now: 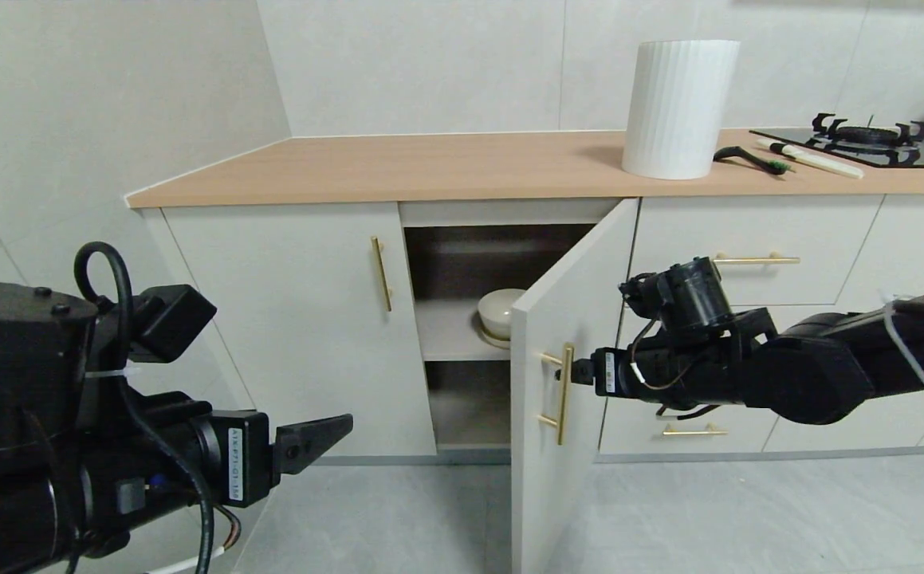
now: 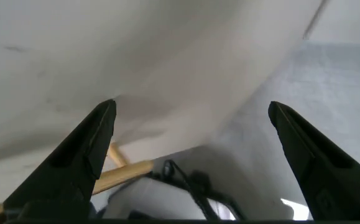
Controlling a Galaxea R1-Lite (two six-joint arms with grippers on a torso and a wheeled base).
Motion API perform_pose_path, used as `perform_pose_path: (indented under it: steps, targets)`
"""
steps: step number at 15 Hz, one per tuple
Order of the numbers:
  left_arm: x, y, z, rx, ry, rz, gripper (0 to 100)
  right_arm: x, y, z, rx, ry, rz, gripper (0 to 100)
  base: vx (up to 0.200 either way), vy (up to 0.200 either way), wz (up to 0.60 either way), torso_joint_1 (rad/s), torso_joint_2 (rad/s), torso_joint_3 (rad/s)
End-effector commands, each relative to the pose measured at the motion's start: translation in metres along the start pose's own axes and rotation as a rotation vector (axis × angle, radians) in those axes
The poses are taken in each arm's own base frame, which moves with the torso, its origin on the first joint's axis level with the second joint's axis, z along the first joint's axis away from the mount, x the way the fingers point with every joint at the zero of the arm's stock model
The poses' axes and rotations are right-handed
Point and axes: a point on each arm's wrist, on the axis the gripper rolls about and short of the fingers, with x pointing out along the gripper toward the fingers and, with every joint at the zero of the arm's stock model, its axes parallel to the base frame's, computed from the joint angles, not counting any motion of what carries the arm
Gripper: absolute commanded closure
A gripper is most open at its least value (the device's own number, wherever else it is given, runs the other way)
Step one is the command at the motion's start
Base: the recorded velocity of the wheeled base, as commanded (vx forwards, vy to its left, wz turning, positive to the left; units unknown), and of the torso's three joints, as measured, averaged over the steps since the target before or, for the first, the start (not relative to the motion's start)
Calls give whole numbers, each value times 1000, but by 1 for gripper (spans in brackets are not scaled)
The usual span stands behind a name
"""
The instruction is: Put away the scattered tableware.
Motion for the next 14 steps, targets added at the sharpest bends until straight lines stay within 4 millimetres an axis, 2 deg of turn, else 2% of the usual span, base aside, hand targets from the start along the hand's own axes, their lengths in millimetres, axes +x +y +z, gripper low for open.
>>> perform_pose_path:
  steps: [1, 7, 8, 10, 14]
  targets:
    - [1, 0, 0, 0, 3, 1, 0, 24, -6, -13, 11, 31, -15, 0, 0, 0, 0, 0, 0, 0]
    - [1, 0, -1, 5, 8, 1, 0, 36, -4, -8, 90, -45, 22, 0, 0, 0, 0, 0, 0, 0]
    - [1, 0, -1, 5, 6, 2, 0, 44, -5, -9, 128, -67, 35, 0, 0, 0, 0, 0, 0, 0]
    - [0, 0, -1, 4, 4, 0, 0, 49, -5, -10, 131, -79, 40, 0, 0, 0, 0, 0, 0, 0]
    - [0, 0, -1, 6, 4, 0, 0, 58, -5, -11, 160, -109, 61, 0, 200, 0, 0, -1, 5, 2]
